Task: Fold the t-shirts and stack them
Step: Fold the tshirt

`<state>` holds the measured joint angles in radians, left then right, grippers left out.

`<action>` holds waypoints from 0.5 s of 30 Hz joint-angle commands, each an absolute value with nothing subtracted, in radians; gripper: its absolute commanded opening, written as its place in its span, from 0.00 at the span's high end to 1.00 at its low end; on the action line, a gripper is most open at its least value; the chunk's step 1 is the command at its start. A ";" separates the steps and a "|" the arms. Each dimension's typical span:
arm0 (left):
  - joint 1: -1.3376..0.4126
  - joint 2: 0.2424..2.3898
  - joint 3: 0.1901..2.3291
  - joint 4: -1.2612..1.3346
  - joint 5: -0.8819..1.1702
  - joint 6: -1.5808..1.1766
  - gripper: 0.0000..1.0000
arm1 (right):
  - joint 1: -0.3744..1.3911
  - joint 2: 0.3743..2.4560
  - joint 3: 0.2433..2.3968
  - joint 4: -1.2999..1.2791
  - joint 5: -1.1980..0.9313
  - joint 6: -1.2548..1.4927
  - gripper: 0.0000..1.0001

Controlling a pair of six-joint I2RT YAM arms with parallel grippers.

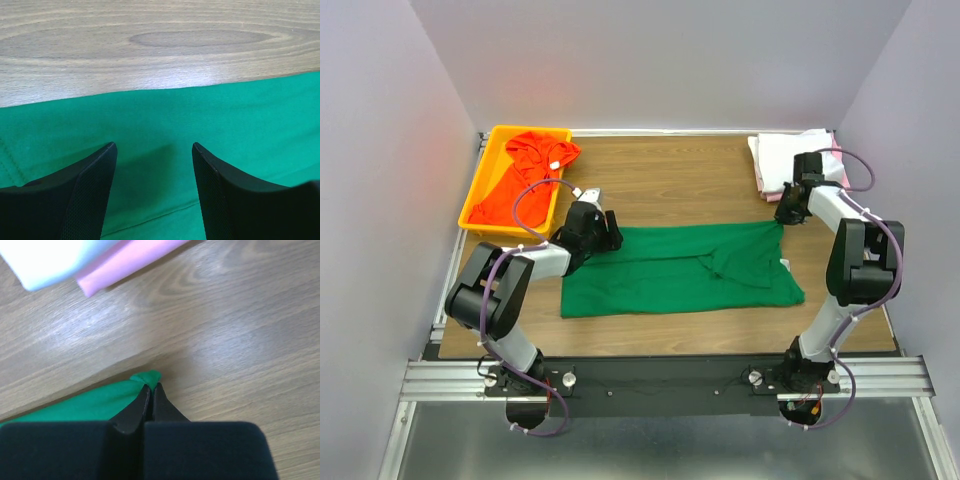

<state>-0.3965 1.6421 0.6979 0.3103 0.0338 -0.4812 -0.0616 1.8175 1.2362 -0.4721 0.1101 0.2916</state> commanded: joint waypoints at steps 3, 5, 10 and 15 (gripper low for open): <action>-0.388 1.625 0.661 0.301 0.011 -0.482 0.30 | -0.132 1.772 1.241 -0.460 0.011 0.327 1.00; -0.388 1.621 0.658 0.299 0.011 -0.486 0.30 | -0.141 1.767 1.238 -0.456 -0.024 0.331 1.00; -0.388 1.600 0.650 0.299 0.009 -0.492 0.30 | -0.163 1.750 1.223 -0.448 -0.035 0.345 1.00; -0.388 1.580 0.655 0.281 -0.021 -0.499 0.30 | -0.172 1.707 1.223 -0.445 -0.032 0.353 0.98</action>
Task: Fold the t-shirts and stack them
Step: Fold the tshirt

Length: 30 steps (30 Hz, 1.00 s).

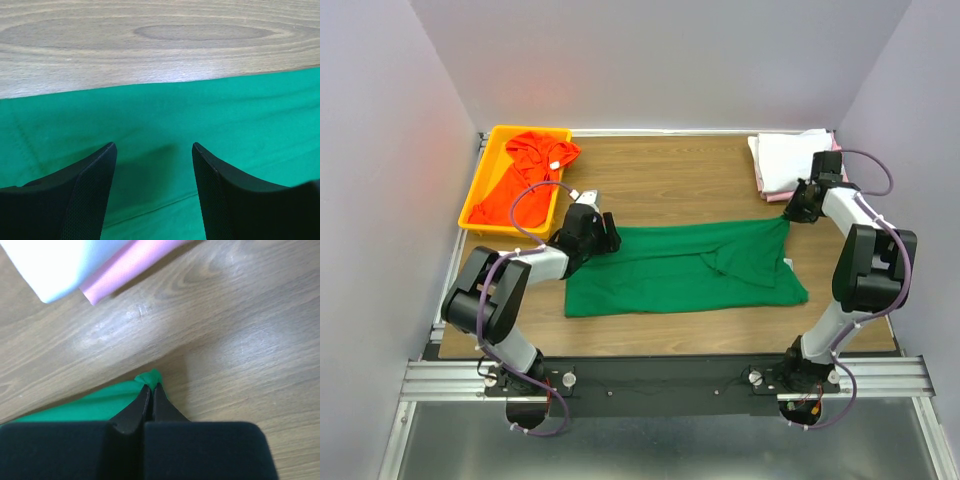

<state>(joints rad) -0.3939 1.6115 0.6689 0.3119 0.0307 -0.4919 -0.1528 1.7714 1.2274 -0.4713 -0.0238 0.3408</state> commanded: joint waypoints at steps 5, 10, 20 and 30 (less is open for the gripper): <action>-0.388 1.566 0.676 0.249 -0.046 -0.495 0.30 | -0.187 1.674 1.233 -0.445 -0.043 0.357 0.82; -0.388 1.565 0.687 0.233 -0.052 -0.495 0.30 | -0.227 1.675 1.233 -0.445 -0.069 0.353 0.69; -0.403 1.516 0.753 0.183 -0.067 -0.494 0.30 | -0.244 1.706 1.200 -0.434 -0.038 0.353 0.56; -0.446 1.649 0.856 0.195 -0.011 -0.486 0.30 | -0.290 1.778 1.132 -0.399 -0.011 0.351 0.55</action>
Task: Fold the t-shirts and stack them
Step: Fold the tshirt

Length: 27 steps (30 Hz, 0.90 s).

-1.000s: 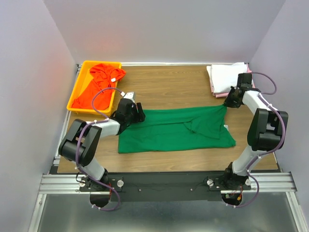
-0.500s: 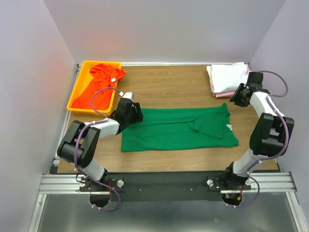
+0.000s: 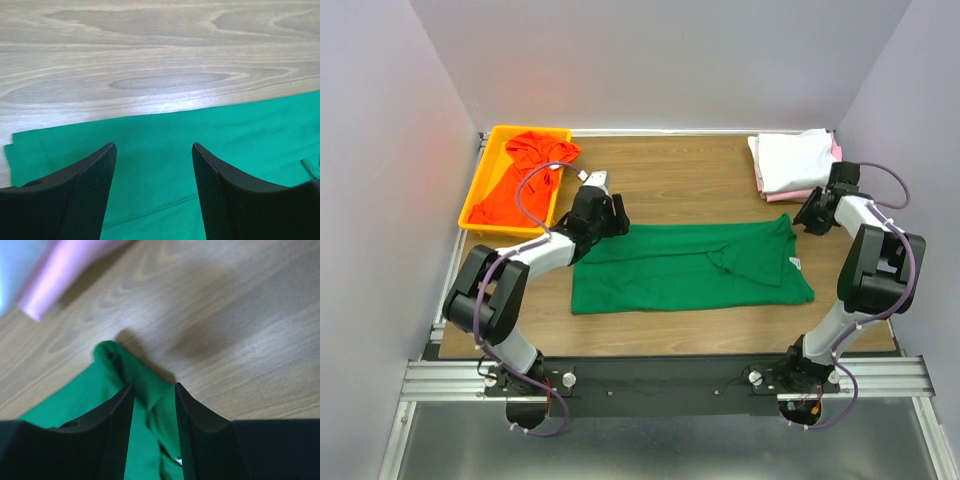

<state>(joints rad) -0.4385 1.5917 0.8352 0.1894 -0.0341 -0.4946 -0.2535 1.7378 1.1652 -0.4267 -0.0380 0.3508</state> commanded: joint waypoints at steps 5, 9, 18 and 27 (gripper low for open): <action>-0.446 1.704 0.868 0.209 -0.017 -0.483 0.30 | -0.291 1.813 1.121 -0.384 -0.078 0.341 0.55; -0.446 1.727 0.867 0.218 -0.014 -0.482 0.30 | -0.291 1.804 1.101 -0.364 -0.110 0.328 0.55; -0.445 1.733 0.854 0.222 -0.023 -0.480 0.30 | -0.291 1.793 1.091 -0.353 -0.143 0.325 0.54; -0.442 1.747 0.844 0.229 -0.026 -0.482 0.30 | -0.291 1.795 1.081 -0.339 -0.198 0.319 0.54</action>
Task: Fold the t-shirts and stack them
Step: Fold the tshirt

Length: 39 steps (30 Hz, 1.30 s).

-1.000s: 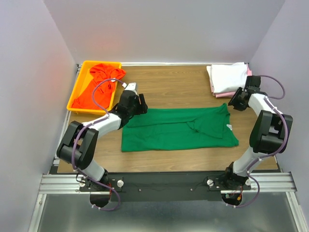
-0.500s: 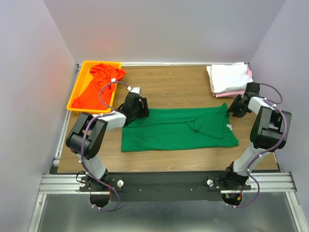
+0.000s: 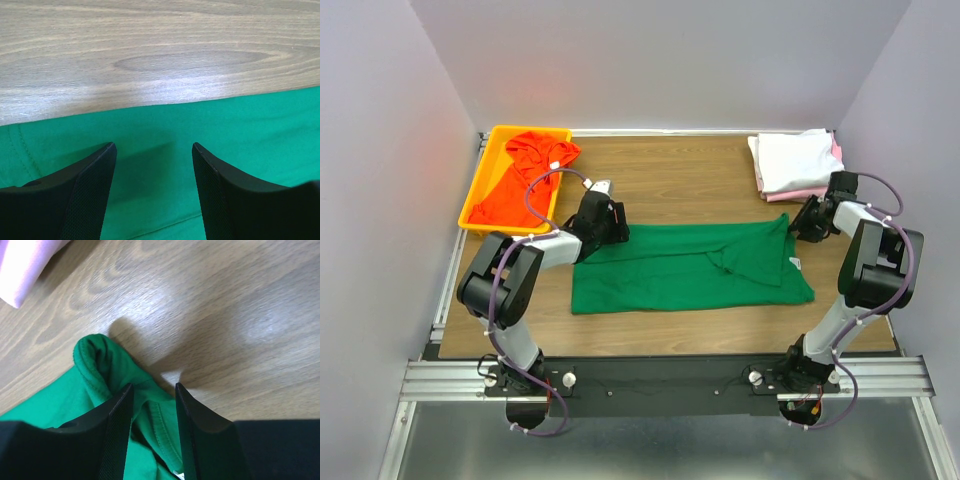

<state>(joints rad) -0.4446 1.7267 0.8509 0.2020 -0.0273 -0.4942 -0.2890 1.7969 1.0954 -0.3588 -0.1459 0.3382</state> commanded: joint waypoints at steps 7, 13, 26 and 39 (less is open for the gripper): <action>-0.436 1.746 0.828 0.233 -0.031 -0.479 0.30 | -0.291 1.836 1.077 -0.337 -0.193 0.318 0.65; -0.419 1.750 0.808 0.236 -0.038 -0.480 0.30 | -0.291 1.827 1.072 -0.341 -0.163 0.316 0.91; -0.405 1.776 0.788 0.245 -0.040 -0.483 0.30 | -0.295 1.767 1.068 -0.350 0.029 0.314 1.00; -0.405 1.772 0.785 0.242 -0.035 -0.480 0.30 | -0.304 1.775 1.112 -0.360 0.107 0.311 1.00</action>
